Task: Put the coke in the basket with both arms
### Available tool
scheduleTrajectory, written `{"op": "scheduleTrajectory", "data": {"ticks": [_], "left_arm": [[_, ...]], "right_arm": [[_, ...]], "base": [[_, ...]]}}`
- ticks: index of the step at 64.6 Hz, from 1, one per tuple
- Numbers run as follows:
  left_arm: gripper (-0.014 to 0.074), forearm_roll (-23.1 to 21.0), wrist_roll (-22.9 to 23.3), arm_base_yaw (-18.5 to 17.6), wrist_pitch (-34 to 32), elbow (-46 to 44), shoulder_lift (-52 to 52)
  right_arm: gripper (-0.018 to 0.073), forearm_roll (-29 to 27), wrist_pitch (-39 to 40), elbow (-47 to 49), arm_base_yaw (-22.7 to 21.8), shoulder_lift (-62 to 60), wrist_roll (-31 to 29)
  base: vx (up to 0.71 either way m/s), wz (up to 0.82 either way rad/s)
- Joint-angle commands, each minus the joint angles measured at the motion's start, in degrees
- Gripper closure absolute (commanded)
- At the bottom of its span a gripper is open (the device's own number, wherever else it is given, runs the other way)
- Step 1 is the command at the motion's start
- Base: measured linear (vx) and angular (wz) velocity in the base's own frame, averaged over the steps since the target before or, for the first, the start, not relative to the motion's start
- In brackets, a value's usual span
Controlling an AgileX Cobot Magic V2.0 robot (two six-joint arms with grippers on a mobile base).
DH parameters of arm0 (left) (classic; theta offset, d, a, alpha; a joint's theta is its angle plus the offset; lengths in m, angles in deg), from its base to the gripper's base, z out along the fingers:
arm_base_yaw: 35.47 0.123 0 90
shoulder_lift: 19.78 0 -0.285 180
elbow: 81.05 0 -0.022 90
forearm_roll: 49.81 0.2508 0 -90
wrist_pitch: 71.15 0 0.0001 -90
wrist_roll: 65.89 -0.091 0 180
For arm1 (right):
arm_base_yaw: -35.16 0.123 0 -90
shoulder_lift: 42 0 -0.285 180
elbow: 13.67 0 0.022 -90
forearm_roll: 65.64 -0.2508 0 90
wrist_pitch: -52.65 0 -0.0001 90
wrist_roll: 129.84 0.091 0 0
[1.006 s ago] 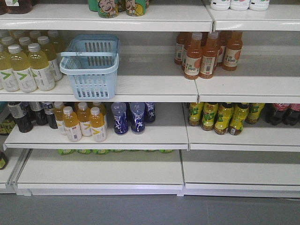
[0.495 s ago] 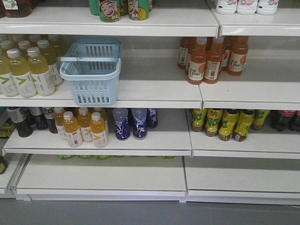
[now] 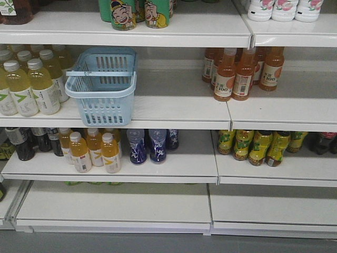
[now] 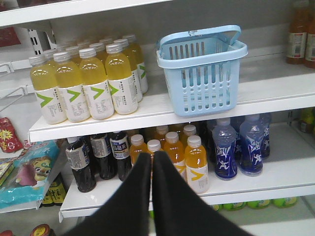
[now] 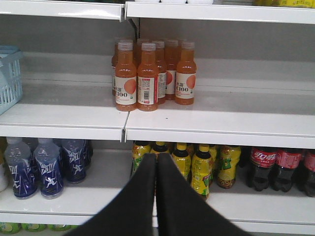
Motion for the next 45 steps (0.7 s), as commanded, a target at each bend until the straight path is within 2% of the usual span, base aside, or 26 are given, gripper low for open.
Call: {"op": "scheduleTrajectory", "data": {"ticks": [1, 45], "left_arm": [[0.0602, 0.0, 0.1, 0.0, -4.0, -0.1, 1.1], [0.0602, 0.0, 0.1, 0.0, -4.0, -0.1, 1.1]], "right_arm": [[0.0569, 0.1, 4.5, -0.6, -0.1, -0.8, -0.2], [0.0569, 0.1, 4.5, -0.6, -0.1, -0.8, -0.2]], "base": [[0.07, 0.00], [0.07, 0.00]]}}
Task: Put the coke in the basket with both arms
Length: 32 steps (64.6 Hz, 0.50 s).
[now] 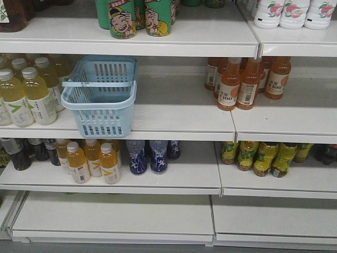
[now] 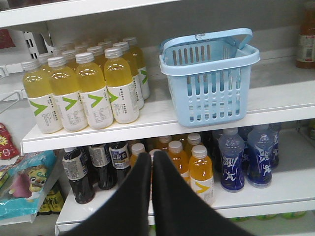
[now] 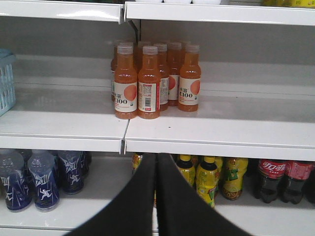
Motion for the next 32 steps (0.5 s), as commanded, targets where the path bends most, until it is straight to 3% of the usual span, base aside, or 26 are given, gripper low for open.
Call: {"op": "scheduleTrajectory", "data": {"ticks": [1, 32], "left_arm": [[0.0602, 0.0, 0.1, 0.0, -4.1, -0.1, 1.1], [0.0602, 0.0, 0.1, 0.0, -4.1, -0.1, 1.1]], "right_arm": [[0.0569, 0.1, 4.5, -0.6, -0.1, -0.8, -0.2], [0.0569, 0.1, 4.5, -0.6, -0.1, -0.8, -0.2]], "base": [[0.08, 0.01], [0.07, 0.01]]}}
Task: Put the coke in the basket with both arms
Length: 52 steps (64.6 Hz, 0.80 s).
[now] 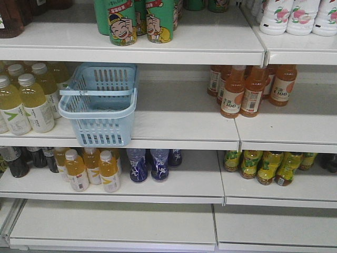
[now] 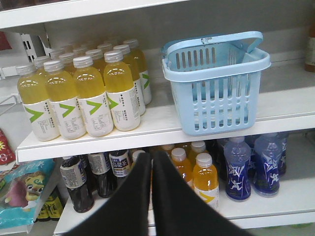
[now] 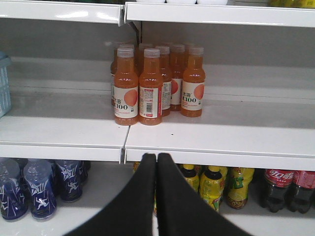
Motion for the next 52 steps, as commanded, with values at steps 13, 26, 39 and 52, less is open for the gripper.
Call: {"op": "scheduleTrajectory", "data": {"ticks": [13, 26, 39, 52], "left_arm": [[0.0602, 0.0, 0.1, 0.0, -4.1, -0.1, 1.1], [0.0602, 0.0, 0.1, 0.0, -4.1, -0.1, 1.1], [0.0602, 0.0, 0.1, 0.0, -4.1, -0.1, 1.1], [0.0602, 0.0, 0.1, 0.0, -4.1, -0.1, 1.1]], "right_arm": [[0.0569, 0.1, 4.5, -0.6, -0.1, -0.8, -0.2], [0.0569, 0.1, 4.5, -0.6, -0.1, -0.8, -0.2], [0.0569, 0.1, 4.5, -0.6, -0.1, -0.8, -0.2], [0.0569, 0.1, 4.5, -0.6, -0.1, -0.8, -0.2]], "base": [[0.04, 0.01], [0.00, -0.01], [-0.01, -0.04], [0.00, -0.02]]}}
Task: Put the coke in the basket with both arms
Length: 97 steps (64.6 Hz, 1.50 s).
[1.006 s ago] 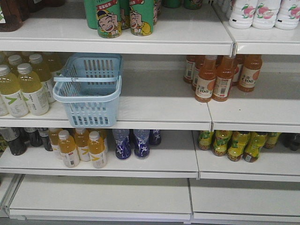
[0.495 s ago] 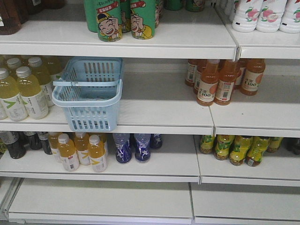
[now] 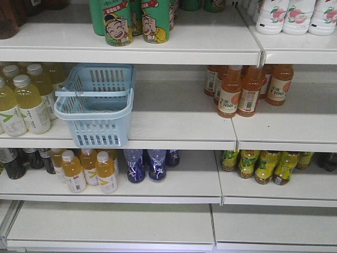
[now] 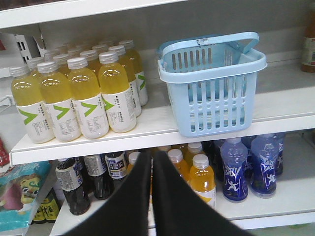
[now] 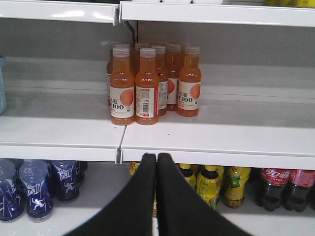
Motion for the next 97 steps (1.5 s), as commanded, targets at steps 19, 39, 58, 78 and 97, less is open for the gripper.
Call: {"op": "scheduleTrajectory", "data": {"ticks": [19, 39, 58, 78, 97], "left_arm": [[0.0603, 0.1, 0.0, 0.0, -4.1, -0.1, 1.1], [0.0603, 0.1, 0.0, 0.0, -4.1, -0.1, 1.1], [0.0603, -0.1, 5.3, 0.0, -9.1, -5.6, -0.2], [0.0603, 0.0, 5.7, 0.0, -4.6, -24.7, -21.6], [0.0603, 0.0, 6.3, 0.0, -5.8, -28.7, -34.5]], "right_arm": [[0.0569, 0.1, 4.5, -0.6, -0.1, -0.8, -0.2], [0.0569, 0.1, 4.5, -0.6, -0.1, -0.8, -0.2], [0.0569, 0.1, 4.5, -0.6, -0.1, -0.8, -0.2], [0.0569, 0.1, 4.5, -0.6, -0.1, -0.8, -0.2], [0.0569, 0.1, 4.5, -0.6, -0.1, -0.8, -0.2]], "base": [[0.00, 0.00], [0.00, 0.00], [0.00, 0.00], [0.00, 0.00], [0.00, 0.00]]}}
